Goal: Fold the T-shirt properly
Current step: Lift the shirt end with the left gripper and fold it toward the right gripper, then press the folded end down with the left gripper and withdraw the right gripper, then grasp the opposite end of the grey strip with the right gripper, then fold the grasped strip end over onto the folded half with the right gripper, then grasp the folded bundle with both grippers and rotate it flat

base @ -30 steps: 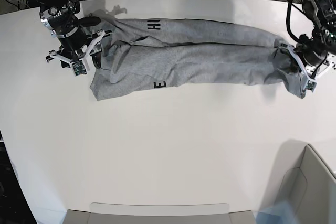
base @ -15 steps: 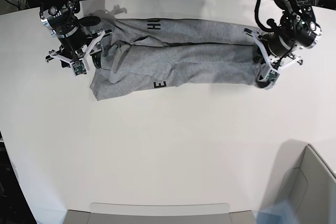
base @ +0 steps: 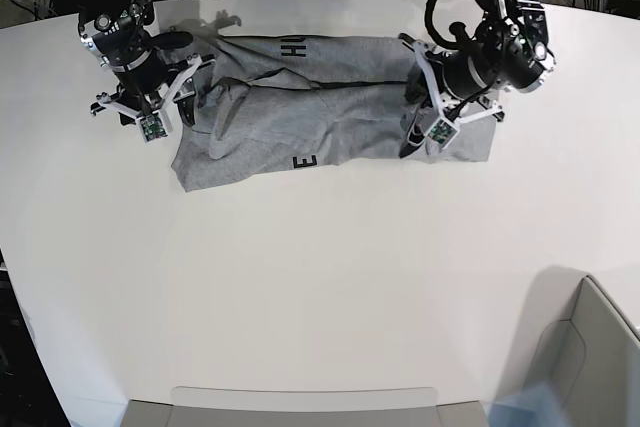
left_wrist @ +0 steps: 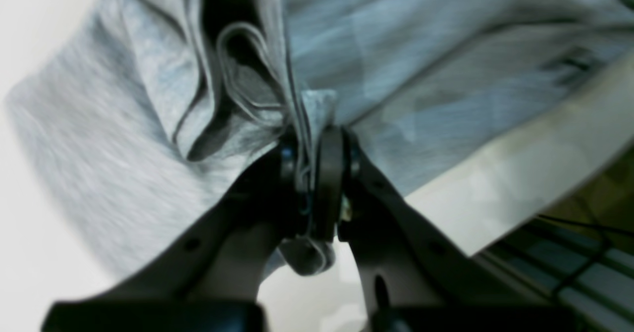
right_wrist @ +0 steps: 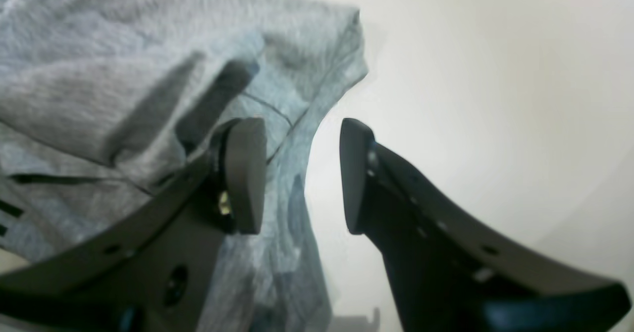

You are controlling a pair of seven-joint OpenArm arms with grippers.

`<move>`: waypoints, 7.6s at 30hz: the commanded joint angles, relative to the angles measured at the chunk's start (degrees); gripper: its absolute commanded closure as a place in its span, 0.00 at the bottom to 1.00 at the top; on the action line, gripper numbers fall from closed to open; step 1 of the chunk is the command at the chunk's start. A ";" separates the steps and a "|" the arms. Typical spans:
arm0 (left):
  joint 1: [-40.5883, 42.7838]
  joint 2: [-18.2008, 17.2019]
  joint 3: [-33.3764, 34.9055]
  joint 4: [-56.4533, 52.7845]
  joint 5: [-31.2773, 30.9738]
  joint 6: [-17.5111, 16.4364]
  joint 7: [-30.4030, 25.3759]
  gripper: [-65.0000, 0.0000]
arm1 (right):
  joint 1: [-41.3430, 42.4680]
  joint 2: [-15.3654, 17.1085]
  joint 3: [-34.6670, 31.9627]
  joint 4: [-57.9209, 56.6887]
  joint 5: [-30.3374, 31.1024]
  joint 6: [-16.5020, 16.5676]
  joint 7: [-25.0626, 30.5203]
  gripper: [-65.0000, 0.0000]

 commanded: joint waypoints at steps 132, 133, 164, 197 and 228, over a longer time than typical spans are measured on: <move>-5.11 3.20 13.13 -0.01 -0.44 6.79 -0.84 1.00 | 17.76 11.84 -2.48 -35.91 40.39 0.89 -37.89 0.82; -5.11 3.20 13.13 -0.01 -0.53 6.79 -0.84 1.00 | 18.46 11.66 -2.65 -35.91 37.49 0.89 -37.89 0.91; -0.89 -5.68 -4.01 -3.00 -0.35 6.79 -0.84 1.00 | 21.98 13.16 -11.53 -9.62 24.57 -8.83 -25.84 1.00; 1.22 -6.04 -9.11 -5.90 -0.35 6.53 -0.84 1.00 | 25.93 12.81 -61.55 -11.73 24.65 -59.73 -25.49 0.77; 0.69 -5.95 4.34 -1.68 -0.71 6.35 -2.20 1.00 | 24.61 21.95 -49.77 1.28 25.01 -52.78 -25.40 0.53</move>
